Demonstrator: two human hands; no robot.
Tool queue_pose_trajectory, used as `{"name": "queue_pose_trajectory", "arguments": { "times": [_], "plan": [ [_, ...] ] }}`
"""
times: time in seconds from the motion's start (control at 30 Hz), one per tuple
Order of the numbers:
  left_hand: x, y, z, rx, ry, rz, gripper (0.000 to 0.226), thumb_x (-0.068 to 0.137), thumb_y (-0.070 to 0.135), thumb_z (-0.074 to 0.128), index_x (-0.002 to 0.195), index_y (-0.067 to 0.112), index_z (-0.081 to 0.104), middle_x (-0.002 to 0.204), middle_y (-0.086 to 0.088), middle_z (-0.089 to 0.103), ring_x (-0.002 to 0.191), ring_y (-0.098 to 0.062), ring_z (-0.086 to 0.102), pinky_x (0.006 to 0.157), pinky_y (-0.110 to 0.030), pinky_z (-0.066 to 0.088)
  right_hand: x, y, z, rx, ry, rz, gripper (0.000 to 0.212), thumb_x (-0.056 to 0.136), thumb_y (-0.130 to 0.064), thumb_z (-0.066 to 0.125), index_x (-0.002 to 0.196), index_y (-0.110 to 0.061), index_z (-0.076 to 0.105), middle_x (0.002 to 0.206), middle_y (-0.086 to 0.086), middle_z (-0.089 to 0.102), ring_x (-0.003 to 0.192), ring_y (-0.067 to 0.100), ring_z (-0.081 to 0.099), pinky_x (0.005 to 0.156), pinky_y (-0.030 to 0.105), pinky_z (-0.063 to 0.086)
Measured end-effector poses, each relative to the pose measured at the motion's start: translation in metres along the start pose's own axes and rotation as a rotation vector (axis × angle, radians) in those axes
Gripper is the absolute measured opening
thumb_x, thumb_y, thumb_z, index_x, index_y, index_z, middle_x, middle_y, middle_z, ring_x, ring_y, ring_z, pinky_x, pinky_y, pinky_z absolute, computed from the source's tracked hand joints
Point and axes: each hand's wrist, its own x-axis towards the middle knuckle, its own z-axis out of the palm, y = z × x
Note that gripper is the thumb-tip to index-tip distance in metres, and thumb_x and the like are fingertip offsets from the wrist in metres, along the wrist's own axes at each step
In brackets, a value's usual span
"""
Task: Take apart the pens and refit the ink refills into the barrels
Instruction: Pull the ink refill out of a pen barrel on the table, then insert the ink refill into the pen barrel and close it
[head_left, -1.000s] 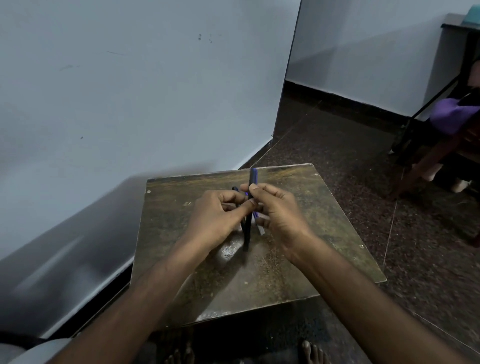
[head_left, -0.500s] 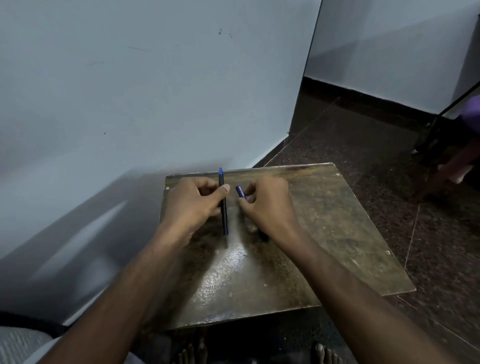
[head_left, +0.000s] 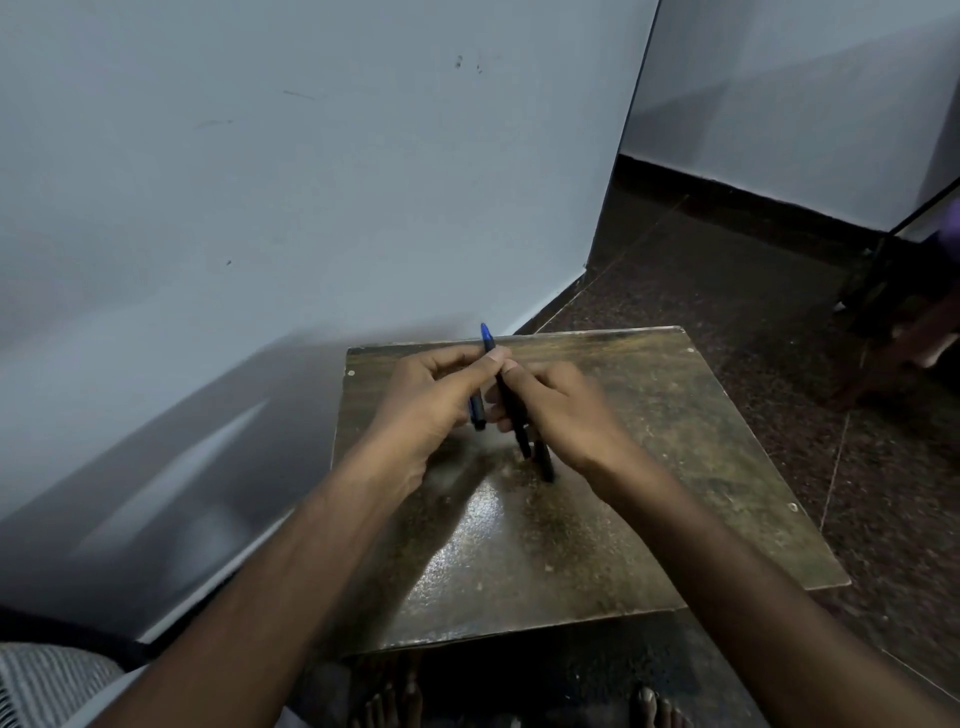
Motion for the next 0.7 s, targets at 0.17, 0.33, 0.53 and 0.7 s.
{"name": "queue_pose_trajectory", "arguments": {
  "times": [0.17,0.33,0.53,0.7],
  "plan": [
    [-0.006,0.003,0.015,-0.068,-0.135,-0.096,0.019,0.104,0.035,0.071,0.114,0.031,0.087,0.079,-0.004,0.073,0.078,-0.011,0.065,0.088,-0.039,0.045,-0.014,0.009,-0.004,0.545,-0.146,0.125,0.037,0.118,-0.021,0.040,0.100,-0.006,0.069,0.071,0.002,0.069,0.061,0.013,0.059,0.059,0.029,0.048],
    [-0.008,0.001,0.025,-0.084,-0.209,-0.037,0.025,0.112,0.029,0.060,0.123,0.023,0.082,0.122,0.004,0.084,0.068,-0.004,0.071,0.094,-0.049,0.054,-0.026,0.018,-0.014,0.678,-0.222,0.174,0.025,0.115,-0.009,0.041,0.103,-0.006,0.063,0.076,0.004,0.063,0.060,0.010,0.054,0.057,0.027,0.045],
    [-0.002,-0.001,0.018,-0.053,-0.241,0.036,0.019,0.107,0.024,0.067,0.112,0.025,0.085,0.116,0.000,0.086,0.086,-0.006,0.074,0.075,-0.018,0.060,-0.032,0.027,-0.036,0.589,-0.351,0.171,0.027,0.113,-0.012,0.052,0.121,0.005,0.072,0.097,0.014,0.080,0.085,0.019,0.079,0.082,0.033,0.068],
    [0.001,-0.008,0.024,-0.014,-0.143,0.101,0.014,0.101,0.022,0.072,0.108,0.023,0.084,0.095,0.008,0.087,0.078,0.009,0.072,0.066,-0.006,0.050,-0.032,0.032,-0.043,0.508,-0.274,0.158,0.022,0.107,-0.011,0.064,0.114,0.005,0.077,0.096,0.016,0.083,0.083,0.023,0.082,0.078,0.037,0.070]
  ]
}}
